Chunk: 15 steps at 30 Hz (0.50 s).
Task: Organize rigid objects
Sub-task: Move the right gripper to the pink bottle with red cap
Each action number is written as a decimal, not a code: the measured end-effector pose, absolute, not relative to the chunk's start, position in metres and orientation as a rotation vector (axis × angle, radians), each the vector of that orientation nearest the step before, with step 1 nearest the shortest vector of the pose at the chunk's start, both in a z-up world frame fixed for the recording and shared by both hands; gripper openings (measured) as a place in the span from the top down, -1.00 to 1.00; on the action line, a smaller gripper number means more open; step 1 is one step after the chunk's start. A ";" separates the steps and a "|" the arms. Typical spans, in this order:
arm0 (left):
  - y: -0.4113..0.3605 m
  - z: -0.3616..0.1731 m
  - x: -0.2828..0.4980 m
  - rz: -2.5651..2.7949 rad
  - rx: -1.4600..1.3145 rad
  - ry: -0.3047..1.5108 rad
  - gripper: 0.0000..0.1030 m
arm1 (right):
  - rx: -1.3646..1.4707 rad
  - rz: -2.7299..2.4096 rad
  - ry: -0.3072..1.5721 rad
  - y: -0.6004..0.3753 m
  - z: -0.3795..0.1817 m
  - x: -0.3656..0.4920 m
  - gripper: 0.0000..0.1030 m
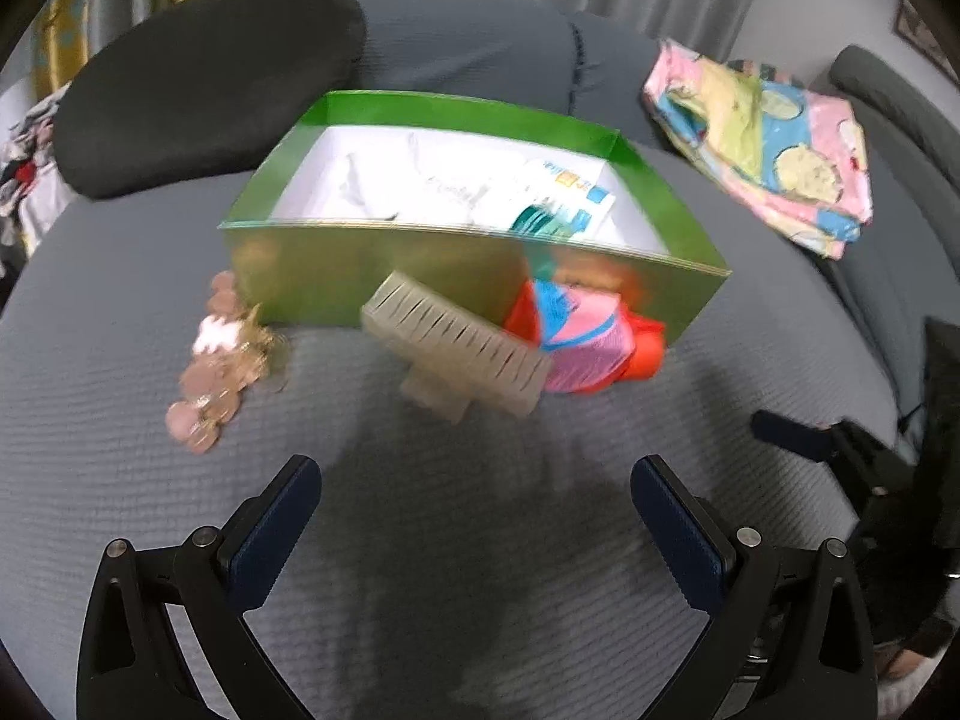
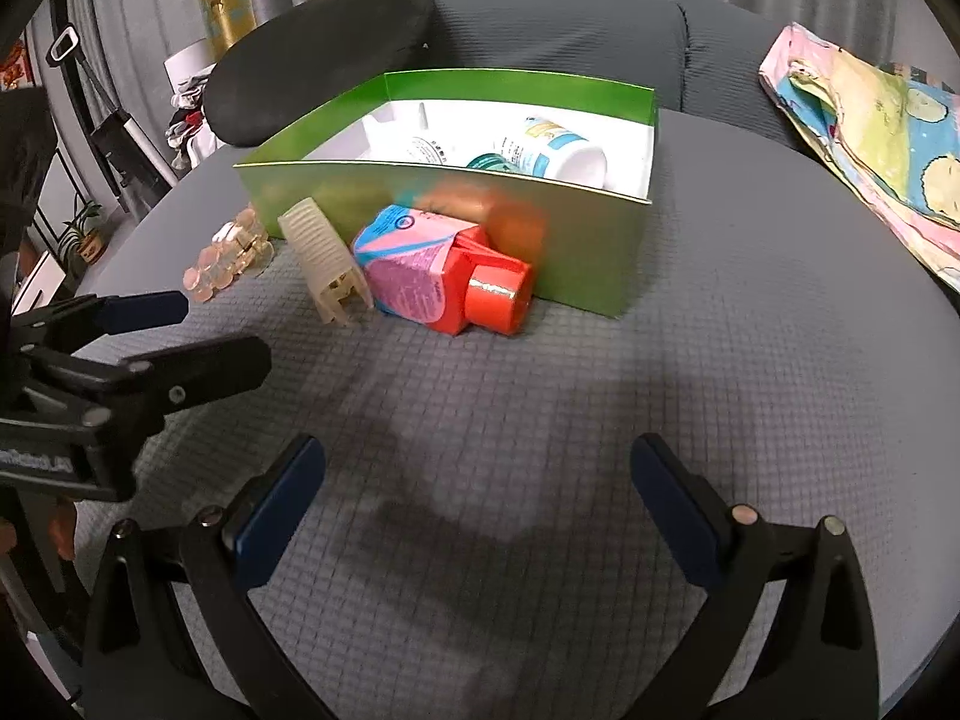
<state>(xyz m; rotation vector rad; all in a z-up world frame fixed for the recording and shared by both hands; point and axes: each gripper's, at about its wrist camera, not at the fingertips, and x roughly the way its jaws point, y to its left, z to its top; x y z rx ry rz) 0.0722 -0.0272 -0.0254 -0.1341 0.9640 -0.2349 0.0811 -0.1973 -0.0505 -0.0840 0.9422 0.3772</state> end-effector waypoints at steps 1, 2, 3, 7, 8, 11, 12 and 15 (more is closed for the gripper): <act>-0.029 -0.022 0.075 -0.257 -0.140 0.950 -1.00 | -0.080 0.375 0.944 -0.198 -0.051 0.085 -0.96; -0.030 -0.020 0.077 -0.264 -0.135 0.943 -1.00 | -0.076 0.375 0.944 -0.200 -0.052 0.087 -0.96; -0.033 -0.018 0.080 -0.273 -0.124 0.934 -1.00 | -0.072 0.375 0.944 -0.201 -0.052 0.089 -0.96; -0.047 -0.010 0.092 -0.309 -0.069 0.898 -1.00 | -0.066 0.385 0.940 -0.206 -0.053 0.097 -0.96; -0.050 -0.009 0.096 -0.318 -0.065 0.895 -1.00 | -0.065 0.391 0.938 -0.207 -0.052 0.099 -0.96; -0.057 -0.008 0.106 -0.347 -0.066 0.894 -1.00 | -0.063 0.408 0.933 -0.207 -0.054 0.103 -0.96; -0.060 -0.009 0.109 -0.360 -0.063 0.893 -1.00 | -0.064 0.414 0.931 -0.207 -0.055 0.104 -0.96; -0.068 -0.011 0.118 -0.392 -0.040 0.899 -1.00 | -0.066 0.444 0.920 -0.204 -0.056 0.108 -0.96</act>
